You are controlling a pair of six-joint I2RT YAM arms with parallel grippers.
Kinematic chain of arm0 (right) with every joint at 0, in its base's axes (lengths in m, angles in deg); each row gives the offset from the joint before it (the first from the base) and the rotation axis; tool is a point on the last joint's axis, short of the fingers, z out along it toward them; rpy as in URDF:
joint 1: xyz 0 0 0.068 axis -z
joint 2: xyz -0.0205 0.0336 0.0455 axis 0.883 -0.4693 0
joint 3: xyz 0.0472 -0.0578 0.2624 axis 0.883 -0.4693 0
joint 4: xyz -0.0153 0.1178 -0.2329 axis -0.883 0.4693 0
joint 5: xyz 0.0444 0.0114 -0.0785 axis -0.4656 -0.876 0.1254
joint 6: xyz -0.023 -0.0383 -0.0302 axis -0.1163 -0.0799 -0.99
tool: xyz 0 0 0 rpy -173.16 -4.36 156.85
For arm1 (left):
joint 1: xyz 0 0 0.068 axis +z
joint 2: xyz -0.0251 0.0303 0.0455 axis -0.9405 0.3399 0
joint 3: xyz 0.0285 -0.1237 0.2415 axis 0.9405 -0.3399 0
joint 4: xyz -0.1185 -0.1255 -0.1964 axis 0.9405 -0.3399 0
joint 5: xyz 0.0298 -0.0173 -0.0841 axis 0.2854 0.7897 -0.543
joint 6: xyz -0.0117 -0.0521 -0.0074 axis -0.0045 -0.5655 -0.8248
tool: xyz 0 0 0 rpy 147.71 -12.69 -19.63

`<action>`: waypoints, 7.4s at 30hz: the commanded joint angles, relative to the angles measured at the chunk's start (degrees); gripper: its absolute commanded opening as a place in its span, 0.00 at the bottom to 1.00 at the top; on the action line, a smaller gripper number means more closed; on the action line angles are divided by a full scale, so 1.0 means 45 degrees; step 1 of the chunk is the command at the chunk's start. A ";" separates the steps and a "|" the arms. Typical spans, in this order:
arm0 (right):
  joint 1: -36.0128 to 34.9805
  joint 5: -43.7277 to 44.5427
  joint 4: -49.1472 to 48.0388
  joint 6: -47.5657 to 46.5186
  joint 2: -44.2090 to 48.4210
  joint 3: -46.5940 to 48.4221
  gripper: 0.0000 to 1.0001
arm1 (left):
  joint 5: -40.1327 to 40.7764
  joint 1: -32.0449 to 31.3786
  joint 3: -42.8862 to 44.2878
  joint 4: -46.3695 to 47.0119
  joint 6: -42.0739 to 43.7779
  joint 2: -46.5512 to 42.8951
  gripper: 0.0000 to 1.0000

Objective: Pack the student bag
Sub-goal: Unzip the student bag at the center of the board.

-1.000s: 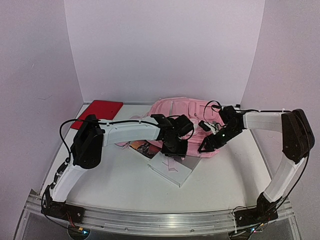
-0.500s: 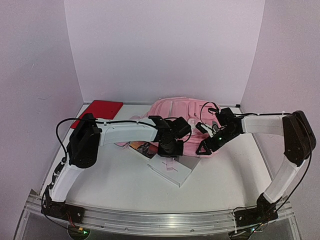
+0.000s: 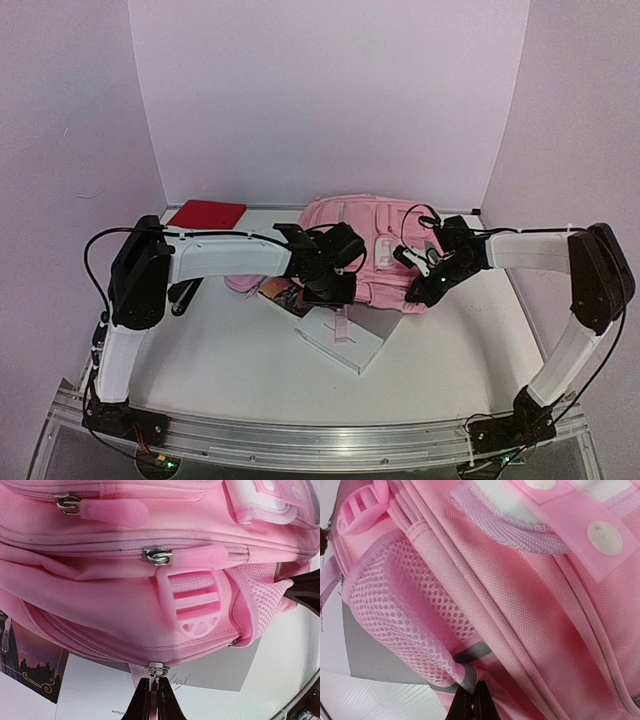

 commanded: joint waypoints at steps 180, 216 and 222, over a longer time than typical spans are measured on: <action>-0.1000 -0.0653 -0.0040 -0.4688 0.2995 0.2741 0.00 | -0.5213 0.2190 0.0068 0.1375 0.1825 -0.3810 0.00; 0.2596 -0.2943 0.0894 -0.4487 0.5528 0.4666 0.00 | -0.0941 0.5515 -0.0942 0.2574 0.2264 -0.1993 0.00; 0.2579 -0.3962 0.1341 -0.3831 0.5760 0.4906 0.00 | -0.1268 0.6059 0.1398 0.1764 0.2159 0.0092 0.00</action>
